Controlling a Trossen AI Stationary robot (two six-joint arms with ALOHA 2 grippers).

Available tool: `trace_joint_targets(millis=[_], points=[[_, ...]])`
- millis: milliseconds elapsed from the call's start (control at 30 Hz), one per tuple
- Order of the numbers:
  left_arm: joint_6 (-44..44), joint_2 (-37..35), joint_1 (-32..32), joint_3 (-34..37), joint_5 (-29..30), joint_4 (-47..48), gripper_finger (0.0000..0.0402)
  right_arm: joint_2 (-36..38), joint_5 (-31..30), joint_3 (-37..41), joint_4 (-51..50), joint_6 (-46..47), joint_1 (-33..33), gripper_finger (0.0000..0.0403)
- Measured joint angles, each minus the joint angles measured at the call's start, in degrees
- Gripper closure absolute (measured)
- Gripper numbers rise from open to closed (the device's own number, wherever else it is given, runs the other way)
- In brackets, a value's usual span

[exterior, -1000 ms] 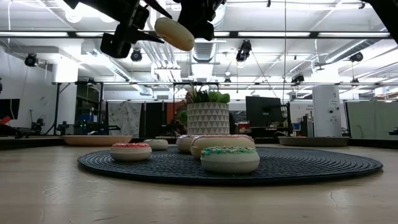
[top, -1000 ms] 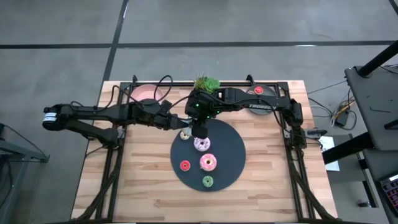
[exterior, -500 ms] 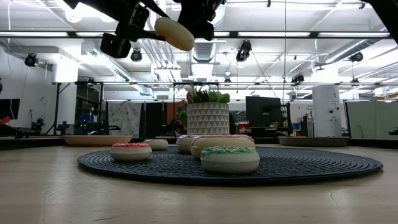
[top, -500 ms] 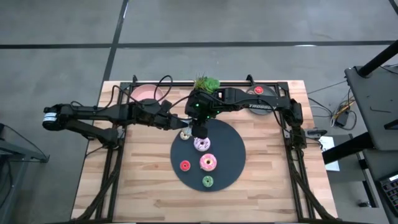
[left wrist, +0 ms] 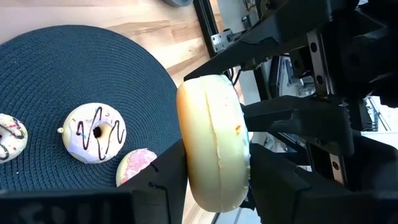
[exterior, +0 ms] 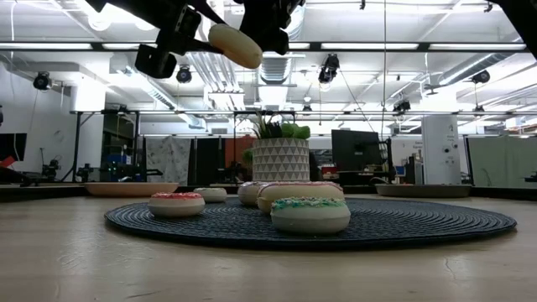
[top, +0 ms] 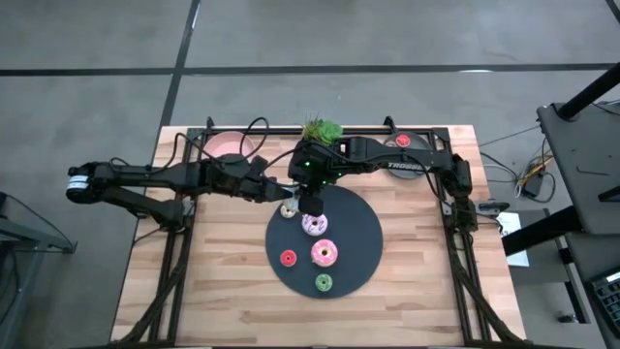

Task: Pick & Place donuts
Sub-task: Put the large white donut on the pink plate

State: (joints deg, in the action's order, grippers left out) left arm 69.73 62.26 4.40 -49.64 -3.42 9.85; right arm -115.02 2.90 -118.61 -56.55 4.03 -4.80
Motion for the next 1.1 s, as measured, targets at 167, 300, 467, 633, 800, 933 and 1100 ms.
trace_joint_targets(millis=[167,300,467,633,800,933,1100], points=[[0.00,0.00,0.00,0.05,0.00,-1.09,0.0273,0.00,-0.01,0.00,-0.02,0.00,0.00,0.0280],[-0.02,0.00,0.00,0.05,0.00,-1.66,0.0273,0.00,-0.02,-0.02,-0.02,0.00,0.00,0.0280],[-0.01,0.00,0.02,0.05,0.00,-1.73,0.0273,0.00,0.00,-0.02,-0.02,0.00,0.00,0.0280],[0.05,0.00,0.02,0.05,0.00,-1.73,0.0273,0.00,-0.02,-0.02,-0.02,0.00,0.00,0.0280],[0.87,0.00,0.02,0.14,0.00,-1.72,0.0273,0.00,-0.01,-0.02,-0.04,0.00,0.00,0.0280],[1.47,-0.01,0.02,0.16,-0.02,-1.29,0.0275,0.00,-0.01,-0.02,-0.04,0.00,0.00,0.0280],[1.49,-0.02,0.02,0.16,0.00,-1.29,0.0292,0.00,-0.01,-0.02,-0.07,0.00,0.00,0.0280]])
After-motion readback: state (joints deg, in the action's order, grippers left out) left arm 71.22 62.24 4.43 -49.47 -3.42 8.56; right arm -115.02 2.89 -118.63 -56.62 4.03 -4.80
